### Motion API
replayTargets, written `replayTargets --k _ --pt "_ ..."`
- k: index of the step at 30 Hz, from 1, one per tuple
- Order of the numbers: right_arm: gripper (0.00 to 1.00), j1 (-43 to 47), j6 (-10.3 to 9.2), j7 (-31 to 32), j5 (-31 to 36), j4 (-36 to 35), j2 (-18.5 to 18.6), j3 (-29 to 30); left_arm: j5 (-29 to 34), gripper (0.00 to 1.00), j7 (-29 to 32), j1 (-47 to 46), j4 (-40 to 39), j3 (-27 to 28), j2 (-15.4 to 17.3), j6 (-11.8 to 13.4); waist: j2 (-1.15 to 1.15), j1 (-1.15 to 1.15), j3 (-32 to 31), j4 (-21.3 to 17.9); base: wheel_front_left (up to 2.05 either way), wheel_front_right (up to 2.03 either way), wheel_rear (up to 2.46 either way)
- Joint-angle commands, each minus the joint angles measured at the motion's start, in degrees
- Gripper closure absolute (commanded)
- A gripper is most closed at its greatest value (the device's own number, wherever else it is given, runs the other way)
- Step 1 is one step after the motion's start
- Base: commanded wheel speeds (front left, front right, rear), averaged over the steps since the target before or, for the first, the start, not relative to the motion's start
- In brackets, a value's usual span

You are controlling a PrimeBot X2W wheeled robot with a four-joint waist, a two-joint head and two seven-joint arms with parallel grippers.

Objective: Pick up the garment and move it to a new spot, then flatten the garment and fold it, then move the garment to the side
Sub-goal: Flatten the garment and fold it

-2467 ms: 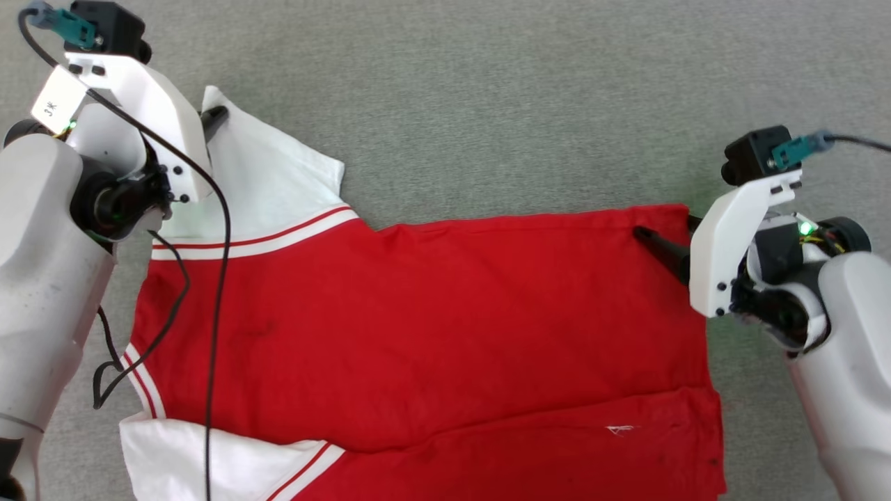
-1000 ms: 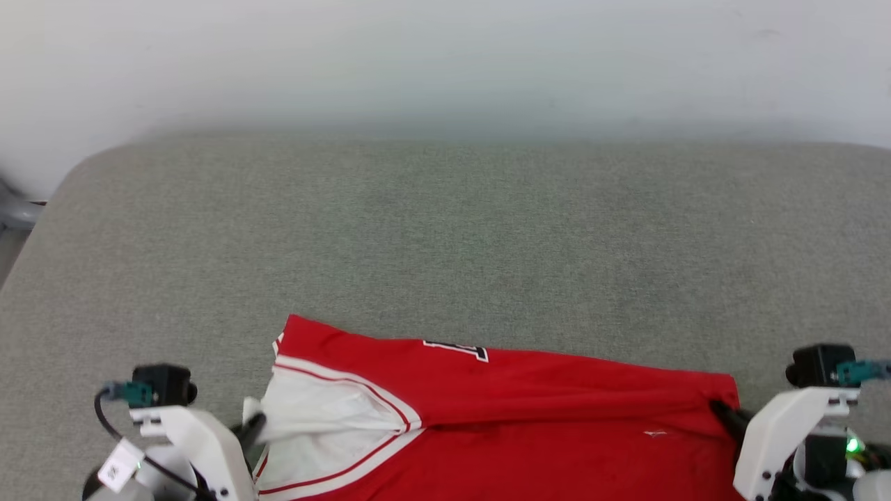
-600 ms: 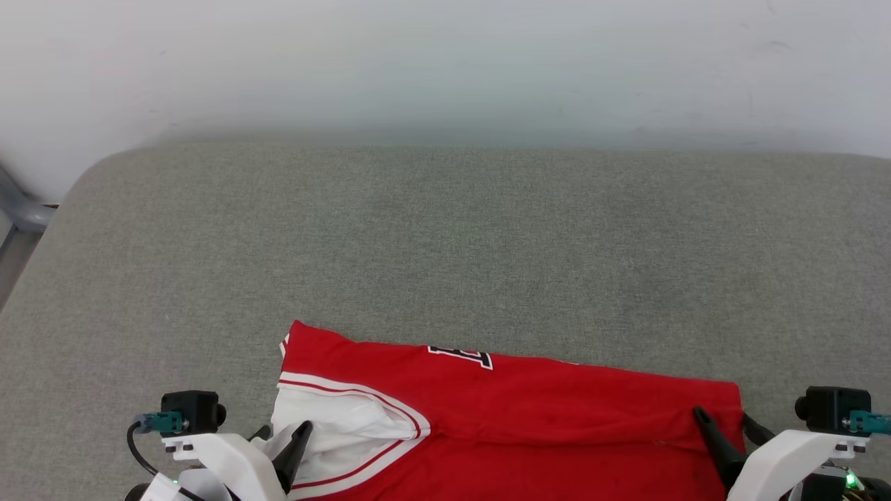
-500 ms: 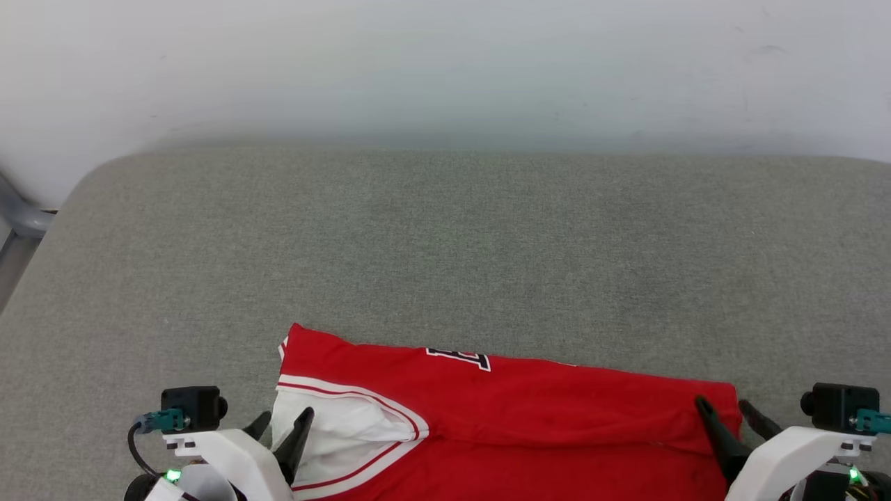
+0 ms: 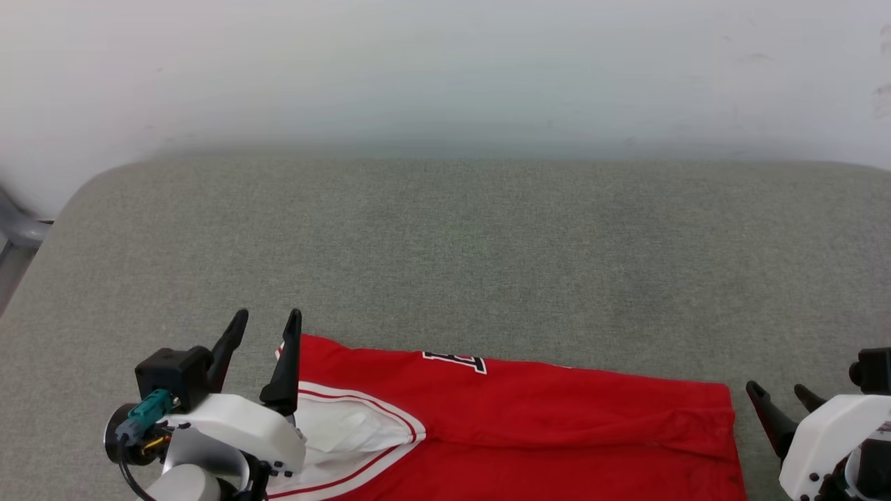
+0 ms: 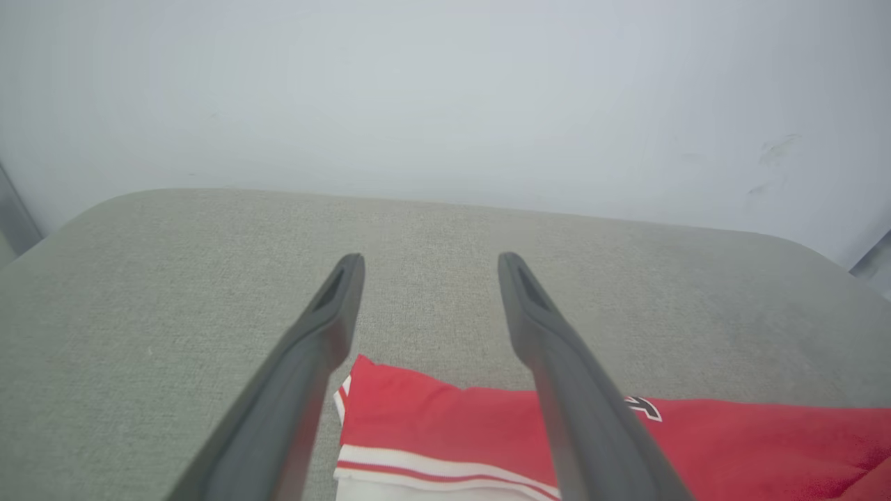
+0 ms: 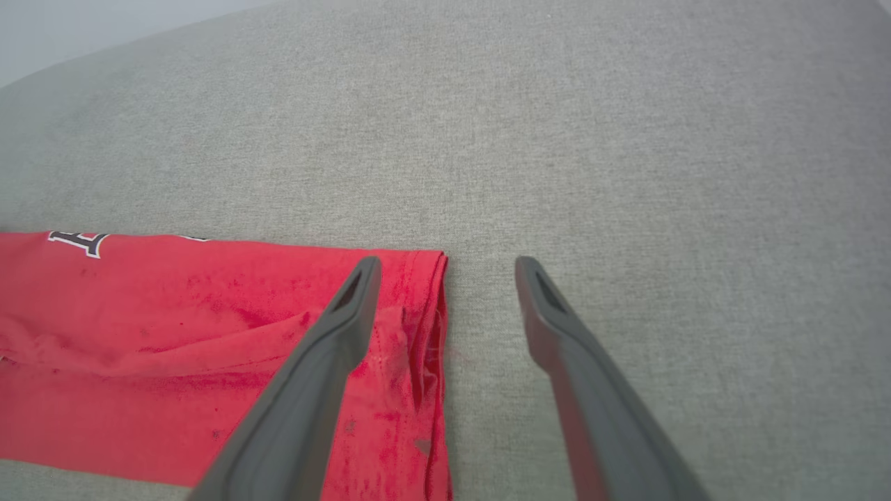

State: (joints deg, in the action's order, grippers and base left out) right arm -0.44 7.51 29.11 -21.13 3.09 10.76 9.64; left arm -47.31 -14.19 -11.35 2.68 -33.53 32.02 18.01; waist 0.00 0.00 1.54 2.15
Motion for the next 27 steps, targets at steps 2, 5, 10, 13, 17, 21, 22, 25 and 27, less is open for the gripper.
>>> replayTargets --k 2,5,10,13,17,21,22,25,27 --pt "0.0 -1.01 -0.05 2.15 0.22 -0.48 0.9 -0.33 2.56 0.0 -0.71 0.44 -2.12 0.77 -0.55 1.26 0.0 0.0 0.69 0.3 0.0 0.0 0.0" --pt "0.0 -1.6 -0.05 5.55 0.16 -0.2 1.86 -0.77 6.32 0.0 -0.99 0.34 -4.59 1.37 -1.22 2.31 0.0 0.0 1.95 1.03 0.0 0.0 0.0" --pt "0.0 -1.64 -0.04 10.7 -0.38 1.13 2.3 -1.91 11.23 0.0 -1.09 -0.11 -7.62 2.05 -2.08 3.07 0.0 0.0 4.59 2.79 0.0 0.0 0.0" --pt "0.0 -1.2 -0.04 12.66 -1.07 2.83 1.7 -2.41 12.65 0.0 -1.05 -0.08 -8.72 2.55 -2.73 2.77 0.0 0.0 5.93 3.84 0.0 0.0 0.0" --pt "0.0 0.13 -0.05 16.22 -2.09 6.49 0.53 -2.55 13.72 0.0 -1.05 0.21 -8.84 2.93 -3.25 2.25 0.0 0.0 6.91 4.89 0.0 0.0 0.0" --pt "0.77 0.67 -0.02 19.05 -3.47 9.63 -1.14 -3.53 14.21 0.0 -1.05 0.25 -8.48 2.95 -3.53 1.23 0.0 0.0 7.14 5.27 0.0 0.0 0.0" --pt "1.0 0.6 -0.02 19.18 -3.79 9.93 -1.35 -3.75 14.5 0.0 -1.05 0.24 -8.45 3.02 -3.53 1.19 0.0 0.0 7.06 5.25 0.0 0.0 0.0" --pt "1.0 -0.52 -0.04 18.51 -4.38 9.55 -0.98 -3.75 14.71 0.0 -1.06 0.64 -7.63 2.74 -3.18 0.8 0.0 0.0 6.28 4.97 0.0 0.0 0.0" --pt "1.0 -1.09 -0.04 17.68 -4.68 8.62 -0.34 -3.65 14.71 0.0 -1.05 0.77 -7.03 2.54 -3.07 0.69 0.0 0.0 5.57 4.73 0.0 0.0 0.0"
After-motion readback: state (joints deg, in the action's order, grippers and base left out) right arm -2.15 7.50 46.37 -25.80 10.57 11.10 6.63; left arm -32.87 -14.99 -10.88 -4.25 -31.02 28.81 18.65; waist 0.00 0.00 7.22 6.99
